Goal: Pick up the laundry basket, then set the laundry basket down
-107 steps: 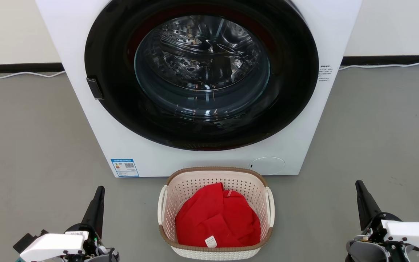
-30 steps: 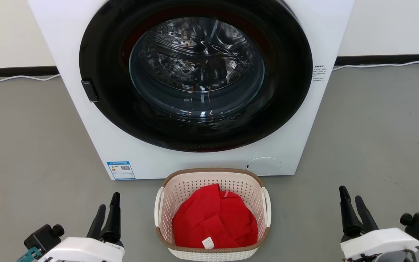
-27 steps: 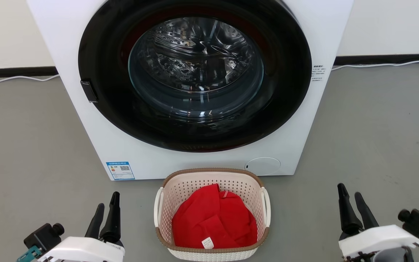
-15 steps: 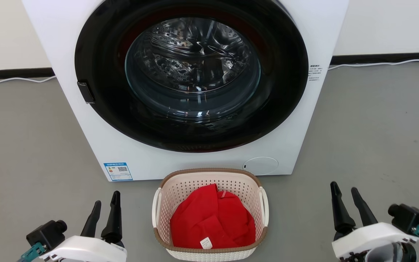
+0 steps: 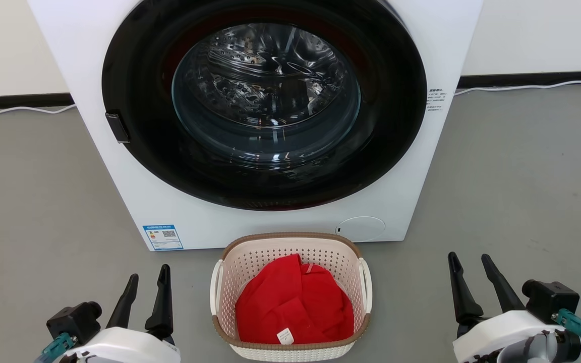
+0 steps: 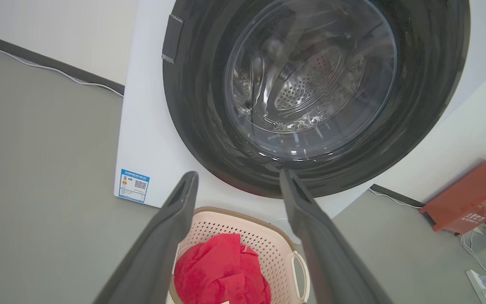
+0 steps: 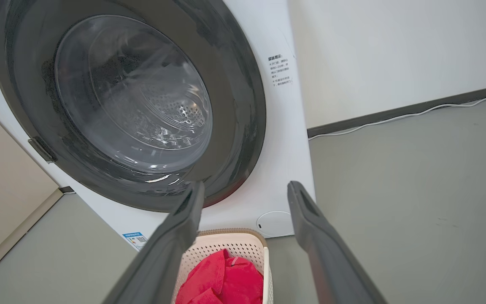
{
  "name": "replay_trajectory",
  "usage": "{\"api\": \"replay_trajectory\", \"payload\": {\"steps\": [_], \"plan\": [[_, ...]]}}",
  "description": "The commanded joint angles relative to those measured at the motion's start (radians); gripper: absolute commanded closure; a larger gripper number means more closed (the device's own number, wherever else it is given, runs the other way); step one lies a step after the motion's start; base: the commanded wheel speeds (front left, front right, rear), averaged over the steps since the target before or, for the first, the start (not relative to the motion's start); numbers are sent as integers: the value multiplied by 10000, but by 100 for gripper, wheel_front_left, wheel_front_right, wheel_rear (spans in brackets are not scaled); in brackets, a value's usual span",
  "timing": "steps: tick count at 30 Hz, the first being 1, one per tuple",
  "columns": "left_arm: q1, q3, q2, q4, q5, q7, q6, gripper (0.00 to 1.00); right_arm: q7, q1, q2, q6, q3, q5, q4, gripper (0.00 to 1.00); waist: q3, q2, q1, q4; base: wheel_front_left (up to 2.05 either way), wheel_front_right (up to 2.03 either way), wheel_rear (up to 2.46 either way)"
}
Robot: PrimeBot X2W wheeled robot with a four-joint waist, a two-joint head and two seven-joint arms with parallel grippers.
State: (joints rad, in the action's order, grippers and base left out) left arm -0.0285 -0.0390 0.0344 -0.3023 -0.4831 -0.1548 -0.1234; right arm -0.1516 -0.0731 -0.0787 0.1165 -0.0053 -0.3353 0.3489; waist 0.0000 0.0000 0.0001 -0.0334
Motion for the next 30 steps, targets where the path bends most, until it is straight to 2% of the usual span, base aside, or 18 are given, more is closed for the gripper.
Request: {"api": "replay_trajectory", "payload": {"steps": [1, 30], "plan": [[-455, -233, 117, 286, 425, -194, -51, 0, -234, -437, -78, 104, 169, 504, -196, 0, -6, 0, 0, -5, 0, 0, 0], [-528, -283, 156, 447, 3776, -1015, 8, 0, -1048, -256, 204, 140, 10, 4241, -96, 0, 87, 0, -1, -117, 0, 0, 0]]}}
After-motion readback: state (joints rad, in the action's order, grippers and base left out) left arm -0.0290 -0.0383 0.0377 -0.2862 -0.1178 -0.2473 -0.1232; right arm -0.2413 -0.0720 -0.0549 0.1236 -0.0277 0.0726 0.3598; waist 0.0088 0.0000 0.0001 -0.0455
